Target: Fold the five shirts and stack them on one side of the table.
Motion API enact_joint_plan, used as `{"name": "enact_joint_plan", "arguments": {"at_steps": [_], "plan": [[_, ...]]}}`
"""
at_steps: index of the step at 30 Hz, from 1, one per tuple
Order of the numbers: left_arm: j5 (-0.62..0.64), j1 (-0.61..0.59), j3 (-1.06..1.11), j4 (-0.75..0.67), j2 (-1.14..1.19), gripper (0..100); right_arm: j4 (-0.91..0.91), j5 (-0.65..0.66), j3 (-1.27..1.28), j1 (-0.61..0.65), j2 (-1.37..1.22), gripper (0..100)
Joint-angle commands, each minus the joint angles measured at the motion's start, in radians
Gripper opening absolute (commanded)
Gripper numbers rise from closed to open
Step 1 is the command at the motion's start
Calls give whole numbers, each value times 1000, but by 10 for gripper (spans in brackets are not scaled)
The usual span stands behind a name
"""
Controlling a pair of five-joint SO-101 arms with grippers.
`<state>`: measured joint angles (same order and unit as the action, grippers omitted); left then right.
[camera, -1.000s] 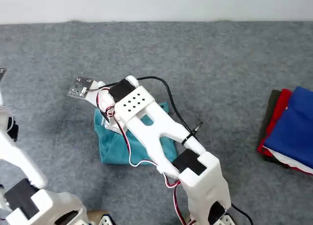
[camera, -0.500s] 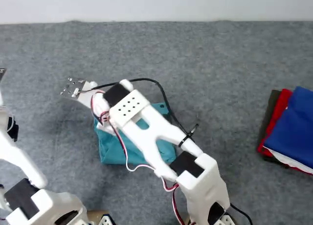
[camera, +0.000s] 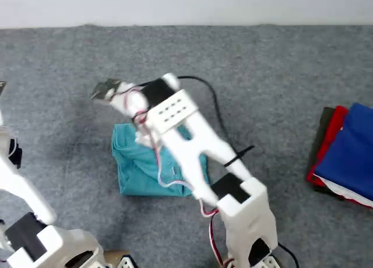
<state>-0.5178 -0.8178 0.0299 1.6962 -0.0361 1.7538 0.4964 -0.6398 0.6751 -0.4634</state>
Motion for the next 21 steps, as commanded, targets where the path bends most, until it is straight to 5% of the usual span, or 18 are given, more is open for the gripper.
{"name": "enact_joint_plan", "arguments": {"at_steps": [1, 9, 21], "plan": [[14, 8, -4, -15, -51, 15, 36, 54, -5, -102, -5, 10], [15, -48, -8, -15, -51, 15, 13, 83, 0, -116, -217, 10], [11, -140, -8, -15, -51, 15, 36, -58, -124, 291, -180, 9]]}}
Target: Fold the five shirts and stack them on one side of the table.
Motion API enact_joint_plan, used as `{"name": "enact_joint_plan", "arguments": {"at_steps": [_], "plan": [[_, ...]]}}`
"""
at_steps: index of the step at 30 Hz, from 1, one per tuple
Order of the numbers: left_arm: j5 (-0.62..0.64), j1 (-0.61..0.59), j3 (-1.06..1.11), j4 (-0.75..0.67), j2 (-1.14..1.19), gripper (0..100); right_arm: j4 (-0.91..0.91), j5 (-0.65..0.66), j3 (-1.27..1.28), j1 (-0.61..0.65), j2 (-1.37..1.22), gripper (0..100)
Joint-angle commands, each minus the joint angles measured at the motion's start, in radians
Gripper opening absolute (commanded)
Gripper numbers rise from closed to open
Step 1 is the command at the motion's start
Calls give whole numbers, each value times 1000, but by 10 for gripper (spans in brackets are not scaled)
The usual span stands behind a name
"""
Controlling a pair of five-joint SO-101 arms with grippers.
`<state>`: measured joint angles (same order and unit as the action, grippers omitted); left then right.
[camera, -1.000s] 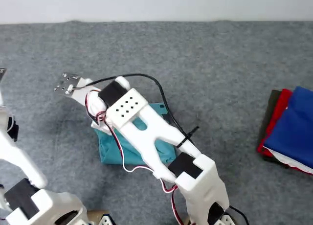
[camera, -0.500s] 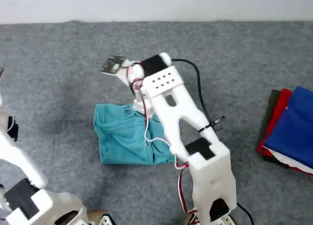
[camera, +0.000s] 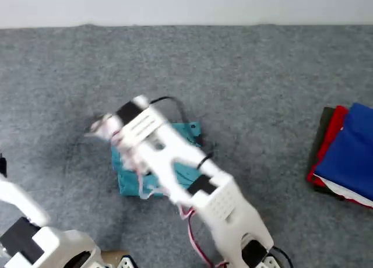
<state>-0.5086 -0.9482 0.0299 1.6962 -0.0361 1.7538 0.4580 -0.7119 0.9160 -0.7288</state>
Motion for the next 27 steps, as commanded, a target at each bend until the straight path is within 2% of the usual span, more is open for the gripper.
{"name": "enact_joint_plan", "arguments": {"at_steps": [1, 4, 8, 13, 16, 20, 25, 27], "plan": [[2, -12, -8, -15, -51, 15, 36, -20, -52, 53, 104, 9], [0, -14, -8, -15, -51, 15, 36, -14, -52, 15, 162, 9], [0, -14, -8, -21, -51, 15, 30, -2, -52, -116, 189, 9], [0, -9, -5, -43, -51, 15, -12, 81, -52, -282, 108, 9], [0, -9, -5, -44, -51, 15, -62, 87, -52, -326, 25, 9], [0, -12, -5, -44, -51, 15, -61, 83, -54, -271, -67, 9], [0, -14, -5, -44, -51, 15, 27, 74, -57, -67, -87, 9], [0, -14, -5, -44, -51, 15, 42, 32, -55, 2, -70, 9]]}}
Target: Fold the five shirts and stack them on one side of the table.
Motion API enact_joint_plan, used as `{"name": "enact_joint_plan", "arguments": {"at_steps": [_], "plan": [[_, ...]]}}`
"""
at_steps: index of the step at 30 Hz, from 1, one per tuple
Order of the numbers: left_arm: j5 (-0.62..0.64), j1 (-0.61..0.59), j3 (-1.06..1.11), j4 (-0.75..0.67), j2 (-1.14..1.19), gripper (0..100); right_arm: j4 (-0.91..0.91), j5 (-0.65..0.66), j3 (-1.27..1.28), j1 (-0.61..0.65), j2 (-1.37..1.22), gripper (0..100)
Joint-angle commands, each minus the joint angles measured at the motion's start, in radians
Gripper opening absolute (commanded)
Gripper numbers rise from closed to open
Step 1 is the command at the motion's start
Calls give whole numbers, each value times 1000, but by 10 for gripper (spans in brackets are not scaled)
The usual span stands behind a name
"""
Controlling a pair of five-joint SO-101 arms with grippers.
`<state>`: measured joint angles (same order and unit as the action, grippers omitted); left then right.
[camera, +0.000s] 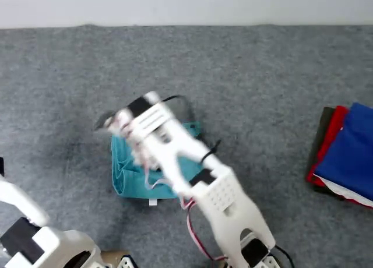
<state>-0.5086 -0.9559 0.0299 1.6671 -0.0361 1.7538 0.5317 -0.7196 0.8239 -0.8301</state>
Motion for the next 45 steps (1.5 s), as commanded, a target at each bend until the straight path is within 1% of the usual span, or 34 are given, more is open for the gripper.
{"name": "enact_joint_plan", "arguments": {"at_steps": [1, 4, 8, 13, 16, 18, 21, 26, 29, 33, 35, 38, 40, 42, 45], "plan": [[0, -6, -5, -15, -51, 15, 42, -71, -44, 120, 51, 9], [0, -6, -5, -15, -51, 15, 42, -121, -43, 160, 131, 9], [0, -6, -5, -15, -48, 15, 44, -126, -18, 171, 246, 9], [0, -3, -5, -15, -46, 15, 36, -121, 3, 70, 294, 9], [0, -2, -5, -15, -44, 15, -12, -121, 14, 18, 252, 9], [2, -2, -5, -15, -44, 15, -47, -126, 14, 10, 200, 9], [2, -2, -5, -15, -43, 15, -67, -129, 14, 48, 133, 9], [2, -5, -5, -15, -43, 15, 30, -130, 18, 165, 82, 9], [2, -5, -4, -15, -41, 15, 41, -130, 20, 213, 56, 9], [3, -2, -4, -15, -41, 15, 36, -129, 11, 203, 51, 9], [3, -3, -4, -15, -41, 15, 41, -132, 2, 171, 77, 9], [3, -5, -4, -15, -44, 15, 41, -175, 2, 110, 162, 9], [3, -3, -4, -15, -44, 15, 41, -192, 2, 91, 208, 9], [3, 0, -4, -15, -43, 15, 39, -193, 2, 93, 220, 9], [3, 0, -4, -15, -41, 15, 39, -193, 5, 145, 199, 9]]}}
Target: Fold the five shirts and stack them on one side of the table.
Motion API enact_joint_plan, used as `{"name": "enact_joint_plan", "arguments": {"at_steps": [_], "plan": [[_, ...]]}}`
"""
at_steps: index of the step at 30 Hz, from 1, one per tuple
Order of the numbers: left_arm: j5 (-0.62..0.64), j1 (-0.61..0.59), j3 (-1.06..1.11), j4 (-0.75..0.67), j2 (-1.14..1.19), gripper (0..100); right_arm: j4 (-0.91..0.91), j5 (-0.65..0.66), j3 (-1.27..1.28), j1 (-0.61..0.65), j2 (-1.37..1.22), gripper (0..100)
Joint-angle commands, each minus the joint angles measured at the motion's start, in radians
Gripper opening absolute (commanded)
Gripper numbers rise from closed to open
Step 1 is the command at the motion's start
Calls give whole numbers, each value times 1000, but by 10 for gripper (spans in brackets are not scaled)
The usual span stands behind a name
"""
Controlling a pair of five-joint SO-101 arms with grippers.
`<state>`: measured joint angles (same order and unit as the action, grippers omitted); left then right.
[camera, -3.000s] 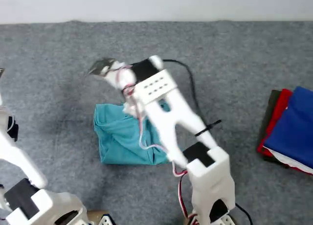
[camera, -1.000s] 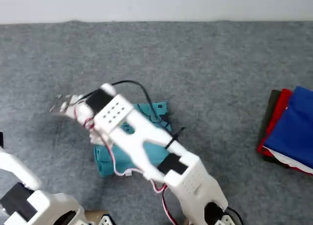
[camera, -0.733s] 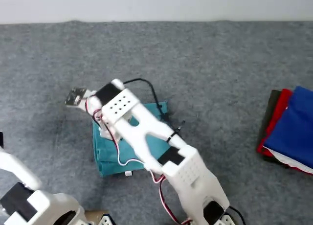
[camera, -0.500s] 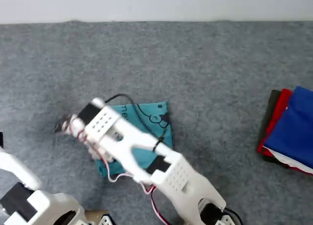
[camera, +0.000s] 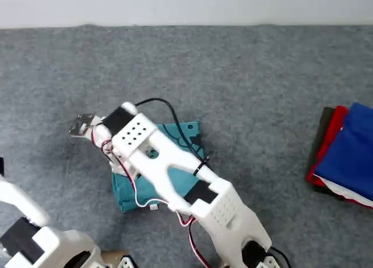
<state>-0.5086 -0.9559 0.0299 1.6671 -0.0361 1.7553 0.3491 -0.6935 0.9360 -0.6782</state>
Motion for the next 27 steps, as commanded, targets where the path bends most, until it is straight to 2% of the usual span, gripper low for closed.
{"name": "enact_joint_plan", "arguments": {"at_steps": [1, 5, 10, 14, 17, 24, 27], "plan": [[3, 0, -4, -15, -41, 15, 36, -11, -18, 59, 28, 9], [3, 0, -4, -15, -41, 15, 12, -11, -18, 136, -74, 9], [3, -3, -4, -15, -41, 15, -91, -8, -20, 124, -180, 9], [0, -5, -4, -15, -41, 15, -10, -3, -110, 104, -179, 9], [0, -5, -4, -15, -43, 15, 45, -8, -199, 61, -140, 9], [0, -2, -4, -15, -49, 15, 42, -14, -195, -88, 65, 9], [0, -2, -4, -11, -49, 15, 42, -78, -195, -176, 102, 13]]}}
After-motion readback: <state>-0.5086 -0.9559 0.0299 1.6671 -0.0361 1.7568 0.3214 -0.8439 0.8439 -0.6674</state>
